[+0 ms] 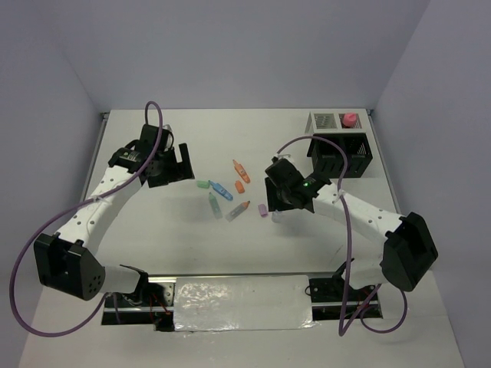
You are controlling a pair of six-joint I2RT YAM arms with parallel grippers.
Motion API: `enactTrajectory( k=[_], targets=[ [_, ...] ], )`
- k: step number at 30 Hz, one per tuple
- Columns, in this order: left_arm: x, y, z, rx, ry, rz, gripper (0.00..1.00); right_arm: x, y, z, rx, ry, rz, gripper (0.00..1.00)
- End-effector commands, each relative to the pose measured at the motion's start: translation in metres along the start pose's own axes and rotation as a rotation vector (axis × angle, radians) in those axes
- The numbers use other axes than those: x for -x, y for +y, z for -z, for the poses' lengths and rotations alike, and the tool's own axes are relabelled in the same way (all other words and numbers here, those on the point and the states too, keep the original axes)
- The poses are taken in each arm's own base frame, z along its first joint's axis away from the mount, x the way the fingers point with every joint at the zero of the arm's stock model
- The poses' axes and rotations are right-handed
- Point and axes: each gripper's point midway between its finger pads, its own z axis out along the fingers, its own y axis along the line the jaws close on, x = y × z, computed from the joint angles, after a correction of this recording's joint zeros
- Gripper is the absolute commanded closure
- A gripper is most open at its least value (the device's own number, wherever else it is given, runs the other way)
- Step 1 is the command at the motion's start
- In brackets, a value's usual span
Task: Sort the stationery into containers
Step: Pick up the stationery from the center of the board, then place the stationery in the storage box.
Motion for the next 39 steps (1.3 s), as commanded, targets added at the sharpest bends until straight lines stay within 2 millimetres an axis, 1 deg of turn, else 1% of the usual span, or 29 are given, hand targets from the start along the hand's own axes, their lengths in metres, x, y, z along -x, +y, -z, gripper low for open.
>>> enactTrajectory(
  k=[1,4,6,9,10,11,12,13,14,15,17,18,19,20,21,22,23,24,25,26,27,29,30,31,32,33,35,36,39],
  targets=[
    [0.009,-0.006,0.009,-0.033,-0.044,-0.024,0.01,-0.004,-0.002,-0.004,-0.017,0.006,0.020,0.46],
    [0.009,-0.006,0.008,-0.035,-0.039,-0.026,0.01,-0.007,-0.004,-0.007,-0.030,0.024,0.033,0.45],
    [0.008,-0.007,0.007,-0.037,-0.038,-0.025,0.01,-0.008,-0.003,-0.008,-0.025,0.025,0.034,0.50],
    [0.009,-0.006,0.006,-0.033,-0.037,-0.029,0.01,-0.008,-0.004,-0.007,-0.028,0.029,0.043,0.63],
    [0.009,-0.006,0.006,-0.033,-0.037,-0.029,0.01,-0.005,-0.003,-0.005,-0.025,0.028,0.056,0.72],
    [0.010,-0.007,0.006,-0.033,-0.037,-0.031,0.01,-0.002,-0.002,-0.002,-0.020,0.023,0.056,0.75],
    [0.010,-0.006,0.006,-0.031,-0.038,-0.032,0.01,0.001,0.000,0.001,-0.011,0.018,0.059,0.83],
    [0.010,-0.006,0.005,-0.030,-0.036,-0.032,0.01,0.012,0.004,0.010,0.003,-0.008,0.058,1.00],
    [0.011,-0.007,0.006,-0.030,-0.038,-0.034,0.01,0.019,0.007,0.016,0.018,-0.025,0.057,1.00],
    [0.012,-0.007,0.006,-0.029,-0.040,-0.032,0.01,0.035,0.012,0.028,0.039,-0.060,0.055,1.00],
    [0.013,-0.007,0.006,-0.031,-0.043,-0.032,0.01,0.055,0.019,0.045,0.077,-0.096,0.050,1.00],
    [0.015,-0.009,0.008,-0.035,-0.048,-0.032,0.01,0.068,0.016,0.053,0.083,-0.114,0.037,1.00],
    [0.016,-0.008,0.007,-0.034,-0.048,-0.031,0.01,0.094,0.019,0.071,0.102,-0.165,0.037,1.00],
    [0.017,-0.009,0.008,-0.037,-0.052,-0.032,0.01,0.114,0.009,0.080,0.094,-0.198,0.013,1.00],
    [0.018,-0.010,0.008,-0.038,-0.053,-0.034,0.01,0.142,0.004,0.096,0.087,-0.248,0.013,1.00],
    [0.019,-0.011,0.009,-0.042,-0.056,-0.034,0.01,0.158,-0.008,0.100,0.047,-0.279,-0.001,1.00],
    [0.020,-0.011,0.009,-0.044,-0.057,-0.032,0.01,0.178,-0.031,0.103,-0.010,-0.310,-0.040,1.00],
    [0.020,-0.012,0.009,-0.046,-0.059,-0.034,0.01,0.206,-0.043,0.118,-0.043,-0.377,-0.063,1.00],
    [0.020,-0.012,0.009,-0.050,-0.059,-0.034,0.01,0.216,-0.056,0.100,-0.108,-0.360,-0.054,1.00],
    [0.021,-0.013,0.009,-0.055,-0.065,-0.034,0.01,0.230,-0.069,0.097,-0.151,-0.377,-0.069,1.00],
    [0.021,-0.014,0.009,-0.060,-0.068,-0.034,0.01,0.256,-0.091,0.087,-0.217,-0.416,-0.104,1.00],
    [0.023,-0.017,0.010,-0.075,-0.074,-0.035,0.01,0.281,-0.110,0.074,-0.262,-0.455,-0.121,1.00],
    [0.023,-0.018,0.010,-0.081,-0.076,-0.039,0.01,0.302,-0.127,0.064,-0.285,-0.486,-0.158,1.00],
    [0.023,-0.017,0.009,-0.083,-0.080,-0.044,0.01,0.311,-0.137,0.059,-0.300,-0.500,-0.174,1.00],
    [0.026,-0.023,0.010,-0.116,-0.095,-0.054,0.01,0.328,-0.144,0.065,-0.307,-0.542,-0.194,1.00],
    [0.026,-0.029,0.013,-0.157,-0.103,-0.072,0.01,0.334,-0.160,0.048,-0.334,-0.531,-0.211,1.00],
    [0.027,-0.034,0.012,-0.194,-0.126,-0.082,0.01,0.348,-0.174,0.043,-0.345,-0.547,-0.224,1.00],
    [0.027,-0.036,0.015,-0.215,-0.137,-0.091,0.01,0.344,-0.185,0.021,-0.341,-0.499,-0.230,1.00],
    [0.026,-0.034,0.013,-0.212,-0.139,-0.098,0.01,0.341,-0.195,0.002,-0.336,-0.465,-0.219,1.00]
  ],
)
